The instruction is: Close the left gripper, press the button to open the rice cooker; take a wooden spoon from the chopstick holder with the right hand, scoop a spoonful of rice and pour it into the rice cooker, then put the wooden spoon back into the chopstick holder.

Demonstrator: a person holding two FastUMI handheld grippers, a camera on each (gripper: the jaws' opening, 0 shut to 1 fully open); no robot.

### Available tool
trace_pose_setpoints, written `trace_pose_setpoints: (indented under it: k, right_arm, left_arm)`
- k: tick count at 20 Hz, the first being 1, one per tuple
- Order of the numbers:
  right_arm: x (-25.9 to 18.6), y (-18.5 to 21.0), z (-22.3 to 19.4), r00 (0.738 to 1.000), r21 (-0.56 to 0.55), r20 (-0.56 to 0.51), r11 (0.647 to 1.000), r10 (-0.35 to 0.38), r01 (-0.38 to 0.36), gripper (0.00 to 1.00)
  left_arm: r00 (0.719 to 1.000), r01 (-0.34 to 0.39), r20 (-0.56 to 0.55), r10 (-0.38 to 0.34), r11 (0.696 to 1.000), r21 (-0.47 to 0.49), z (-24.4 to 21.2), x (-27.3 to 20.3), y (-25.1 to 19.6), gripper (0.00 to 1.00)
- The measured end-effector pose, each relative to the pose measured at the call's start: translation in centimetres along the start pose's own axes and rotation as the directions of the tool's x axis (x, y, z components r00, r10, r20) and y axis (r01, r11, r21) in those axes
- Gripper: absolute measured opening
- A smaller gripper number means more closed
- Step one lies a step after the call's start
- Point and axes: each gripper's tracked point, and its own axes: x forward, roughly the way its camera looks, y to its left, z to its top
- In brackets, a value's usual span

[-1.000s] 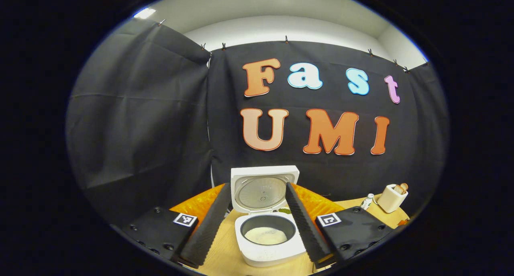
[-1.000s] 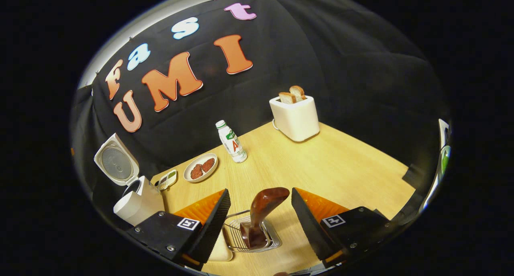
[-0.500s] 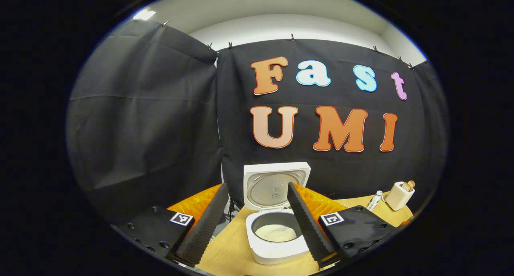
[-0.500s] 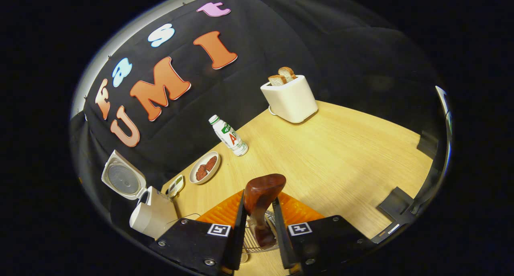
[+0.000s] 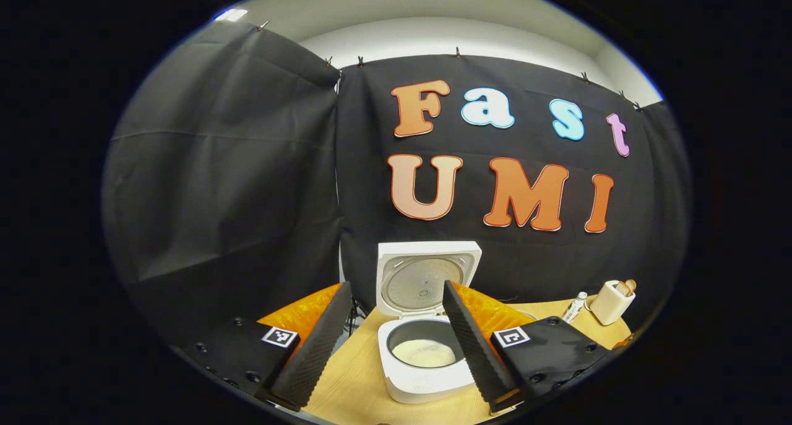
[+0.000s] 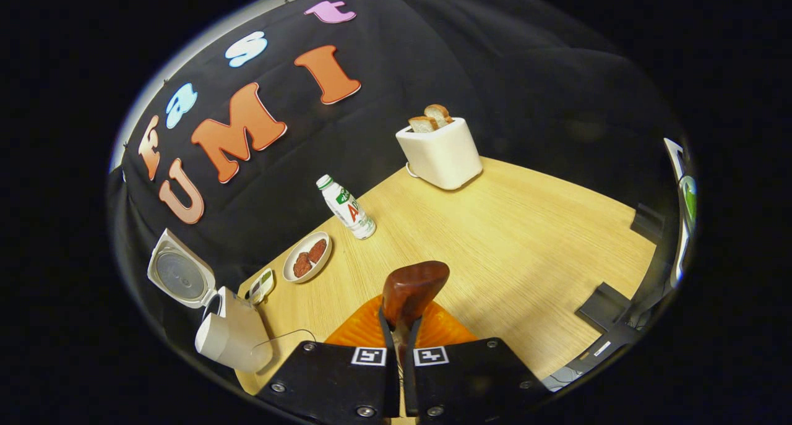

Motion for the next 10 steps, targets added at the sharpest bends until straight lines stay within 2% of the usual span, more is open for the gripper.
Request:
trace_pose_setpoints:
  k: [5, 10]
  right_arm:
    - [-3.4, 2.3, 3.6, 0.997, -0.128, 0.076, 0.991, -0.013, 0.023, 0.02]
    - [-7.3, 7.9, 6.1, 0.985, -0.266, 0.142, 0.962, 0.096, -0.055, 0.02]
  left_arm:
    - [1.0, 0.019, 0.024, -0.019, 1.0, -0.023, 0.8, -0.1, 0.6, 1.0]
    - [0.998, 0.041, 0.045, -0.04, 0.999, -0.027, 1.5, -0.2, 1.1, 0.99]
